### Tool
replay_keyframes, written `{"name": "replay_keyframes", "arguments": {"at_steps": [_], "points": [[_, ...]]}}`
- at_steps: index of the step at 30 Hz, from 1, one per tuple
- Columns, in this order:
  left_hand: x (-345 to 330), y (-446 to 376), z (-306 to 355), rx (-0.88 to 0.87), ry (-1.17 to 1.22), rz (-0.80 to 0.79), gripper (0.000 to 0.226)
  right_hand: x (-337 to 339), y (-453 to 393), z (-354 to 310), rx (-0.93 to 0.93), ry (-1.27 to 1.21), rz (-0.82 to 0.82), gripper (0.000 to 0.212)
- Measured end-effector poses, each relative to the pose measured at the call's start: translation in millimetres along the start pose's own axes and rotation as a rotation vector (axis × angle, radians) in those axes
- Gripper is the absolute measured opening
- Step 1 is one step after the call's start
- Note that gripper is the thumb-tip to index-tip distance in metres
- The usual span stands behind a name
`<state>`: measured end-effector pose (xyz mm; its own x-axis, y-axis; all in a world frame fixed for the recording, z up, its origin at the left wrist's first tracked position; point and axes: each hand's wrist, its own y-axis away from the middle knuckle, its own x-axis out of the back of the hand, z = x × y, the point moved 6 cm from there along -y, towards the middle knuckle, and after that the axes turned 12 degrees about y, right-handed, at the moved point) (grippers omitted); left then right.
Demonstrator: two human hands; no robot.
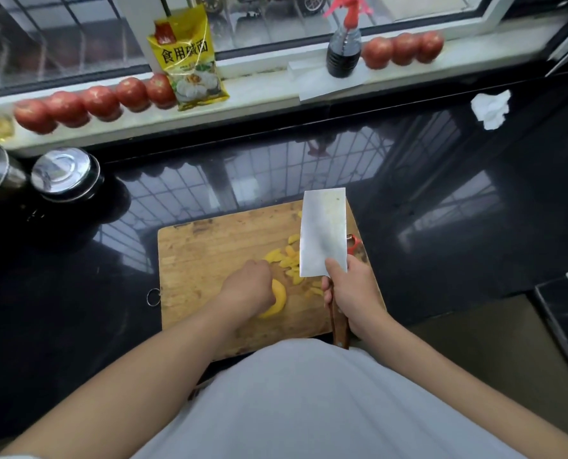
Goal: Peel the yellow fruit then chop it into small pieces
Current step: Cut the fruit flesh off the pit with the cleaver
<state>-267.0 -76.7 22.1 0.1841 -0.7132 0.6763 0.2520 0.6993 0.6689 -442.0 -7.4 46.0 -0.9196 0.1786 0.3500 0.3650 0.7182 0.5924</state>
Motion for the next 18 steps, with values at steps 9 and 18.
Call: {"name": "replay_keyframes", "arguments": {"at_steps": [9, 18], "points": [[3.1, -3.1, 9.6, 0.014, -0.068, -0.014, 0.014, -1.2, -0.2, 4.3, -0.01, 0.02, 0.004, 0.014], [2.8, -2.2, 16.0, 0.017, -0.097, 0.044, 0.024, 1.3, -2.5, 11.7, -0.037, 0.018, 0.029, 0.015]]}}
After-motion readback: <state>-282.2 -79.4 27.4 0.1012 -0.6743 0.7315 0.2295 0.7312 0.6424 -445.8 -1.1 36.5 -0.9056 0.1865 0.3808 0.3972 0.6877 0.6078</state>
